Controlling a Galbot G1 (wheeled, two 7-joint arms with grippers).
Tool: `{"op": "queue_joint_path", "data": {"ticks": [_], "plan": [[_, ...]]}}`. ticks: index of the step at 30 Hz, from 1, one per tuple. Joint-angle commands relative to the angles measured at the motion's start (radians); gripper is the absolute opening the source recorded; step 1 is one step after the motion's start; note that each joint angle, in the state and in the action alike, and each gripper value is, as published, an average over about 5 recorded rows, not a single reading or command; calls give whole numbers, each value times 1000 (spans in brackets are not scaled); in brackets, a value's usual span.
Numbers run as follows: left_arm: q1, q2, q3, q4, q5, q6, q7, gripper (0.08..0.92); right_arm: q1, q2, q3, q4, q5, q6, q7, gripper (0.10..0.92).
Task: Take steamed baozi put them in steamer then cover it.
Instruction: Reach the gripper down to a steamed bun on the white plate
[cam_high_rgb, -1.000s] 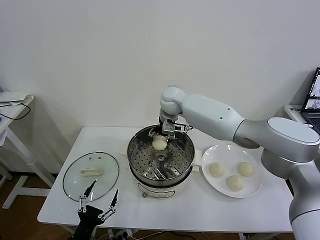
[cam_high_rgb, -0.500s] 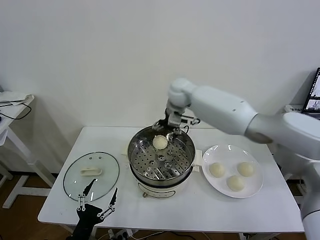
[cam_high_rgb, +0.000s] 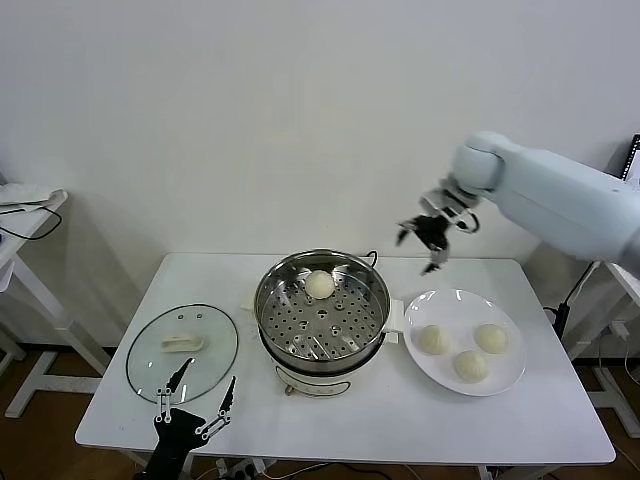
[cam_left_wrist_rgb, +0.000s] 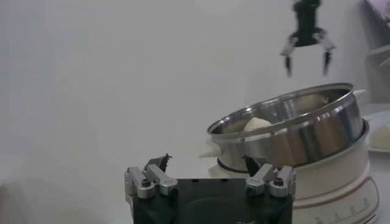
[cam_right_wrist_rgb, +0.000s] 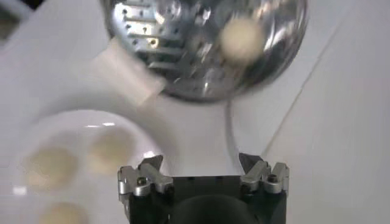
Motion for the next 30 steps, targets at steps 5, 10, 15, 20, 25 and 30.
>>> {"op": "queue_joint_path", "data": {"ticks": [5,10,15,20,25,30], "plan": [[-1,-2,0,13,8,2,-1,823,-165,-138,-75,62,104,-198,103,823],[-4,3,1,21,16,2,-1,823,-225,-96,-32,23,82,-199,155,823],[-1,-1,1,24,16,-2,-2,823,-266,-56,-2,-6,63,-200,205,823],[2,-7,4,25,16,-2,-5,823,-302,-14,32,-45,60,-196,225,823],[2,-6,0,27,16,-4,-5,823,-314,14,37,-59,56,-194,234,823],[3,-7,0,28,15,-6,-5,823,-324,29,39,-66,43,-192,239,823]]}}
